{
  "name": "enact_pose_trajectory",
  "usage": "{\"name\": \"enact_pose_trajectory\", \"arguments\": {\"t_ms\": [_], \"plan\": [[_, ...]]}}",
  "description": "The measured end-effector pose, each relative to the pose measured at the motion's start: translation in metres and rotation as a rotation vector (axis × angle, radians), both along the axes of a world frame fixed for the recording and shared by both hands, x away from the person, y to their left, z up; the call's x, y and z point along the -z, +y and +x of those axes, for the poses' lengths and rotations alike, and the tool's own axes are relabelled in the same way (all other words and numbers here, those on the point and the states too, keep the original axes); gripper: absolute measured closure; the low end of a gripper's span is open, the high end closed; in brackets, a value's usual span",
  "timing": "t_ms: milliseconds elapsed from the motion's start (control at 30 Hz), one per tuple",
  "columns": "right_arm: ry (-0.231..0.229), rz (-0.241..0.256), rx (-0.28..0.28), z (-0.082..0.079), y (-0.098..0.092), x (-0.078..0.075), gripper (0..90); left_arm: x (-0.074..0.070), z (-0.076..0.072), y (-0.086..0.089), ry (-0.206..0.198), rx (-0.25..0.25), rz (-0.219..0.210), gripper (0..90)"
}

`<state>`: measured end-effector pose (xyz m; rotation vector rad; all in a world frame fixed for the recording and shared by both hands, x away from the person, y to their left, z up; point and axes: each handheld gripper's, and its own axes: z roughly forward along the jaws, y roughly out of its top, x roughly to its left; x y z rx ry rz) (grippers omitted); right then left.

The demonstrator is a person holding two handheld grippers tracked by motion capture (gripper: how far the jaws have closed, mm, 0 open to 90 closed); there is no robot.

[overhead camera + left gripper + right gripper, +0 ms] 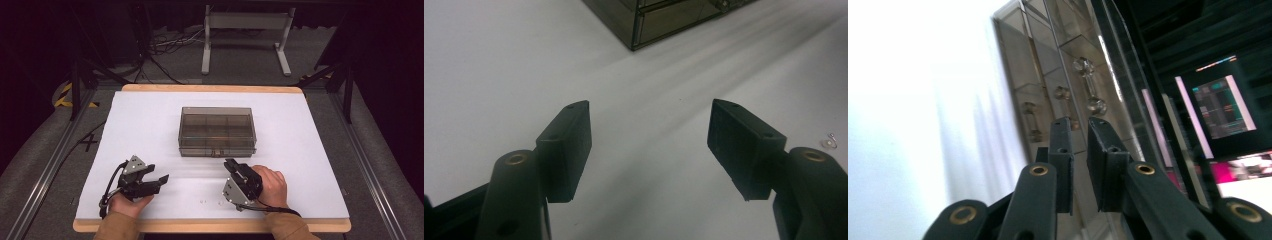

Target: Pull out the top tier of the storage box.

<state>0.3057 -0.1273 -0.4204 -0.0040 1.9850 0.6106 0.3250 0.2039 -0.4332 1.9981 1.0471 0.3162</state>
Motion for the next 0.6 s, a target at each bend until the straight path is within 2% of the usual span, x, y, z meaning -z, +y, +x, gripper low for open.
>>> {"name": "enact_pose_trajectory", "arguments": {"t_ms": [133,233,300,433,600], "plan": [[0.087,0.059,-0.042,0.0,-0.006,-0.004,81.7,0.0,0.0,0.0,-0.002,0.0,0.001,34.8],[0.174,0.13,-0.055,0.001,-0.01,-0.007,82.3,0.0,0.0,0.0,-0.002,-0.002,-0.001,34.8],[0.215,0.16,-0.059,0.003,-0.013,-0.009,82.7,0.0,0.0,0.0,-0.001,-0.002,0.0,34.7],[0.341,0.249,-0.062,0.008,-0.019,-0.014,82.7,0.0,0.0,0.0,0.0,-0.003,-0.001,34.6],[0.428,0.299,-0.063,0.012,-0.024,-0.017,82.6,0.001,0.0,0.0,0.0,-0.004,-0.002,34.6]]}}
